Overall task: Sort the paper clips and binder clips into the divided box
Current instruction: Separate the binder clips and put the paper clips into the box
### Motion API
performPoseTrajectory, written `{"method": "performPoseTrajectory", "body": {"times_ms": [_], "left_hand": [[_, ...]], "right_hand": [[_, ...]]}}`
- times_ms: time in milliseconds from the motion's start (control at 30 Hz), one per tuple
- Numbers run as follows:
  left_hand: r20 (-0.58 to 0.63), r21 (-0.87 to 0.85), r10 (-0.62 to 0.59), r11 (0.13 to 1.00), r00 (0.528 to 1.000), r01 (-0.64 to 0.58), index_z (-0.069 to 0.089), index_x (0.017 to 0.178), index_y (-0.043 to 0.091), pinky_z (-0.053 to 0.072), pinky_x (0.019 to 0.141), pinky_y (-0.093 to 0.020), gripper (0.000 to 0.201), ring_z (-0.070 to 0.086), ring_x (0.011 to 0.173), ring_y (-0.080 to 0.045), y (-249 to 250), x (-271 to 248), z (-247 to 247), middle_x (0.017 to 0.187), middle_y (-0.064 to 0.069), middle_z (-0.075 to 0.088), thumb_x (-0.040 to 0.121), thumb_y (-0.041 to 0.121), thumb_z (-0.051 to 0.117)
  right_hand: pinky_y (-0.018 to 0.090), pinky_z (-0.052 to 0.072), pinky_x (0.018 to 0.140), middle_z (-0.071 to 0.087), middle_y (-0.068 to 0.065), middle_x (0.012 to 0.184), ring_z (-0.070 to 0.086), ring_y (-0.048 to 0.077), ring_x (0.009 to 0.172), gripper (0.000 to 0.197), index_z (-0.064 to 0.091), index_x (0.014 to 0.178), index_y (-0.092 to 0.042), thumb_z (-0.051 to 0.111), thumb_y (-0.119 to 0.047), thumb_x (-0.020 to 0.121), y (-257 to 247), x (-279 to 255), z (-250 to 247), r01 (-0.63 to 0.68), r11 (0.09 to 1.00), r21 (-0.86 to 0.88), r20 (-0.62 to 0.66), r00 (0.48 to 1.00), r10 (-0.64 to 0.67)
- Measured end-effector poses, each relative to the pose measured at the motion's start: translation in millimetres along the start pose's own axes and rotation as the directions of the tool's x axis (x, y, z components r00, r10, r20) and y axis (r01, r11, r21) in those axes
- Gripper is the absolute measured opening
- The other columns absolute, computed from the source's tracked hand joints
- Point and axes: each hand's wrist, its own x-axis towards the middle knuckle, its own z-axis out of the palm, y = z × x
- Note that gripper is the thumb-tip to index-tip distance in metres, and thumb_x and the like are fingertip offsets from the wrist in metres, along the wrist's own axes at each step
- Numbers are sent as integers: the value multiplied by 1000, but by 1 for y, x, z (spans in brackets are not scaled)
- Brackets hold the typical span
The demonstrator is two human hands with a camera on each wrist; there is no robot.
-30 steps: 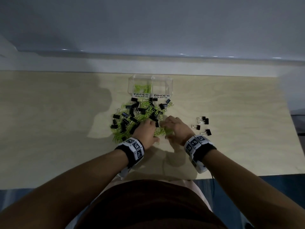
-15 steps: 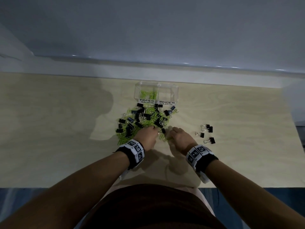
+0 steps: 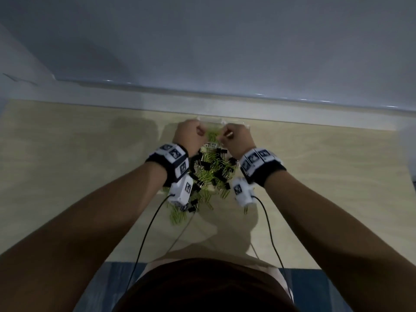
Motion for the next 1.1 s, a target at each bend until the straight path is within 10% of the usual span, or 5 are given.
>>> {"method": "performPoseTrajectory", "body": {"times_ms": [333,533,900,1100], "left_hand": [[-21,311,169,938,985,-154,64,105,10,48,91,-29,18,59,96,-20,-7,3,8,111,-6,63,87,12,60],[465,377,185,844,866,-383,63,102,12,49,82,-35,17,57,94,-21,-37,-62,55,104,-3,57,88,20,58],[416,509,200,758,887,-409,58,103,5,43,72,-33,22,56,95,-26,-40,-71,68,104,-10,56,93,20,46],[238,384,215,875,947,-295,57,93,12,47,64,-29,17,53,75,-16,-51,-75,48,90,0,54,94,22,43]], "right_hand": [[26,53,79,62,3,95,59,16,81,13,67,94,-10,61,-4,85,4,15,11,181,940,-289,-22,980,-196],[38,52,75,64,9,92,61,26,80,13,68,87,-11,59,-6,79,68,-58,17,177,897,-404,226,970,-90],[36,48,74,59,13,109,56,32,97,24,64,102,-3,58,-5,79,89,-80,36,274,839,-471,257,952,-167],[38,51,64,60,14,89,57,31,74,6,60,85,-3,57,-7,82,97,-92,25,306,868,-391,212,948,-239]]}}
